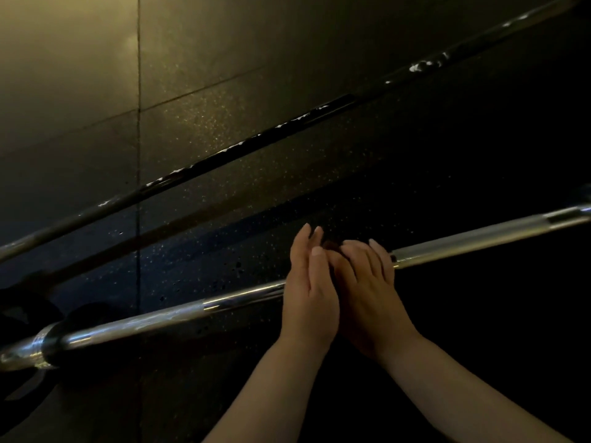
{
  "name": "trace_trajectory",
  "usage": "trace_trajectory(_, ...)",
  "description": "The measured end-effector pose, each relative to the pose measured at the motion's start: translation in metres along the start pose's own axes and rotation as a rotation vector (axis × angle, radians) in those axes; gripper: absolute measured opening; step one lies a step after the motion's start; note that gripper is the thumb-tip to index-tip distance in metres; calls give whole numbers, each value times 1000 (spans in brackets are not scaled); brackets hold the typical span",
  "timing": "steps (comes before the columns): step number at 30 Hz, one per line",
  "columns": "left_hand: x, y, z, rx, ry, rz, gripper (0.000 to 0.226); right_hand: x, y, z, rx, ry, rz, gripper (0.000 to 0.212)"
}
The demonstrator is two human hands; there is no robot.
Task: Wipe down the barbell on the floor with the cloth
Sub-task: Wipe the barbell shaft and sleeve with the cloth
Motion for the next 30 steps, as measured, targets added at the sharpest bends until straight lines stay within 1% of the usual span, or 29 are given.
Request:
trace_trajectory(1,-2,-1,0,-56,-20,1,48,-1,5,-6,4,-4,-12,54)
trace_trajectory(3,-4,-2,7,-162,-30,-14,49,-1,28,-39,7,-127,-124,39)
trace_trajectory(6,-8,-8,11,-349,-77,-36,41,12,68,-103,-17,-398,-328,37)
trace_trajectory(8,-8,-16,6,-551,-137,-55,35,18,73,-112,-62,-501,-354,36)
trace_trajectory(9,-8,-23,1,-663,-187,-61,34,18,68,-106,-77,-490,-331,35)
trace_trajectory(11,-6,-36,-7,-836,-252,-56,45,16,52,-84,-63,-337,-240,33)
trace_trajectory(13,-8,-38,-4,-954,-254,-57,53,16,46,-77,-34,-157,-156,31)
trace_trajectory(14,-9,-38,-2,-992,-255,-55,54,17,50,-86,-4,-122,-158,30)
trace_trajectory(15,-9,-38,-1,-1015,-263,-53,55,20,59,-101,5,-152,-201,30)
trace_trajectory(17,-10,-43,-1,-1038,-272,-47,54,31,75,-137,-76,-375,-351,33)
trace_trajectory(18,-10,-46,-2,-1044,-263,-49,52,36,78,-144,-130,-472,-406,33)
trace_trajectory(19,-10,-52,-5,-1053,-252,-47,48,37,76,-142,-163,-506,-421,31)
trace_trajectory(20,-11,-58,-8,-1068,-240,-30,42,35,71,-132,-166,-464,-401,30)
trace_trajectory(23,-13,-81,-18,-1175,-270,103,31,28,55,-102,-42,-121,-226,31)
trace_trajectory(24,-14,-86,-21,-1206,-284,144,31,28,56,-108,6,-55,-183,32)
trace_trajectory(25,-15,-90,-22,-1225,-295,169,32,28,62,-120,37,-44,-179,33)
trace_trajectory(26,-16,-92,-24,-1234,-300,181,33,30,71,-139,38,-96,-216,33)
trace_trajectory(29,-19,-96,-25,-1195,-277,170,36,49,95,-187,-116,-451,-445,35)
trace_trajectory(30,-20,-102,-26,-1184,-263,180,34,54,93,-189,-174,-532,-476,35)
Point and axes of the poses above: each hand's wrist, its own x-axis away from the middle knuckle, its own y-axis out of the back of the hand, z = x × y, the point moved 10 cm from there along -x, towards the middle knuckle, and after that the axes turned 4 degrees about -x, right-handed, at the moved point
